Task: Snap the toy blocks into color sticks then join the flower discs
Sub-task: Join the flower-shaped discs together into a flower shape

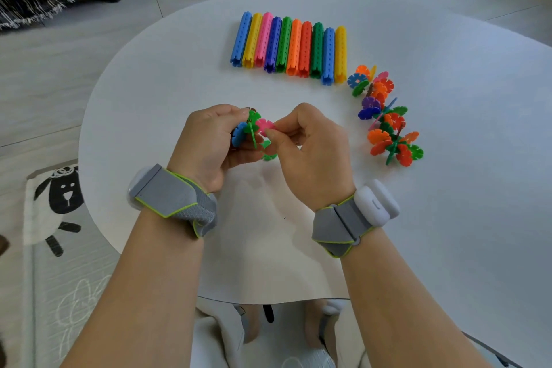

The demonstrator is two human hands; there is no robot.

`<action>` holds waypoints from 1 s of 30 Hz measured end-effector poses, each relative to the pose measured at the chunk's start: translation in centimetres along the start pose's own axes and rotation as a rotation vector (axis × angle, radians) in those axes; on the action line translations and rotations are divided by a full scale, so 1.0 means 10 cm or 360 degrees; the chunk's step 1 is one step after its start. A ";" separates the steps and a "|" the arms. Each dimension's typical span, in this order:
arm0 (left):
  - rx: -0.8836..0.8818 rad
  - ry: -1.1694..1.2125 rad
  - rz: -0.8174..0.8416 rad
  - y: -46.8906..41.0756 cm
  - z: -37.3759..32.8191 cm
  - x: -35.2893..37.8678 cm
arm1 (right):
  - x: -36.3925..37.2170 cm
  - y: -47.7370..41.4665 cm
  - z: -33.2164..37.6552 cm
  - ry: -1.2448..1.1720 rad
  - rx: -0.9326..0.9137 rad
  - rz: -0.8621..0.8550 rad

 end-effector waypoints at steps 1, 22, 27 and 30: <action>0.0002 0.0002 0.0008 0.00 0.01 0.00 | 0.01 0.01 0.01 0.0013 -0.0013 -0.0009; -0.0045 0.0201 -0.0069 0.01 0.08 -0.02 | 0.01 0.01 0.04 -0.0083 -0.0041 -0.0238; -0.0219 0.0430 -0.0076 0.02 0.09 -0.01 | 0.06 -0.05 0.00 -0.0382 0.0243 -0.0223; -0.0222 0.0446 -0.0091 0.01 0.06 -0.06 | 0.10 -0.07 -0.03 -0.0431 0.0331 -0.0208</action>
Point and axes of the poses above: each hand's wrist, its own y-axis away from the middle knuckle, its own x-axis out of the palm, z = x × y, the point moved 10 cm from there along -y, towards the middle knuckle, and after that the axes turned 8 degrees about -z, right-handed, at the moved point
